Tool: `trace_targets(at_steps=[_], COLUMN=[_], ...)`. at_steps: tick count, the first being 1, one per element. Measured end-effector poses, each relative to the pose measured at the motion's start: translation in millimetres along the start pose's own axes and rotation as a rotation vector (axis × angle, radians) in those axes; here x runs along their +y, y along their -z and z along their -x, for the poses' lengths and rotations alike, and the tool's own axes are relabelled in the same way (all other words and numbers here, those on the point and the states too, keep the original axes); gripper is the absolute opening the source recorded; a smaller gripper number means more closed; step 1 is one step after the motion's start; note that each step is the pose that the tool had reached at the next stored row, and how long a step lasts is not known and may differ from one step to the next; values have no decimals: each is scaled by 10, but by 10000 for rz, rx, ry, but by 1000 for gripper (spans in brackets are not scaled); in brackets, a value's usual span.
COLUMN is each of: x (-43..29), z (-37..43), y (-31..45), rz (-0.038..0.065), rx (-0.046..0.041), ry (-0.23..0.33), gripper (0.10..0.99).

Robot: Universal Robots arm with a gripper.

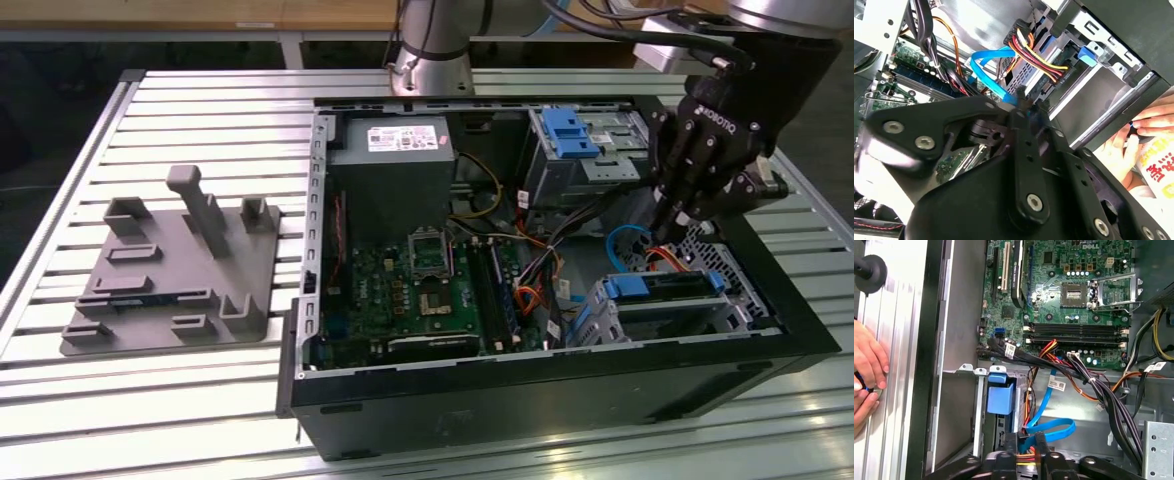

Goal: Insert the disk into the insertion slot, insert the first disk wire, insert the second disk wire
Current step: 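Insert the second disk wire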

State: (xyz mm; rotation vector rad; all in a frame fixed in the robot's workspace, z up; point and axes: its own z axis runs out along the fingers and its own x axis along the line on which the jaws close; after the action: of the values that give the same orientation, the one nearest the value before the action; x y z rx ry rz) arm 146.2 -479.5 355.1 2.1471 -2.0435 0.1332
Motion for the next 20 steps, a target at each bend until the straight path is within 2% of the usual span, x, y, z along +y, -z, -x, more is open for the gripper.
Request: trace_targets(at_steps=[2, 3, 14, 15, 20], x=[0, 0, 3, 4, 6], z=[0, 0, 3, 3, 4], y=[0, 0, -9, -12, -20], rz=[2, 3, 9, 9, 9], rx=[26, 39, 150, 155, 162], ry=[-1, -2, -8, -8, -9], gripper=[282, 212, 196, 161, 161])
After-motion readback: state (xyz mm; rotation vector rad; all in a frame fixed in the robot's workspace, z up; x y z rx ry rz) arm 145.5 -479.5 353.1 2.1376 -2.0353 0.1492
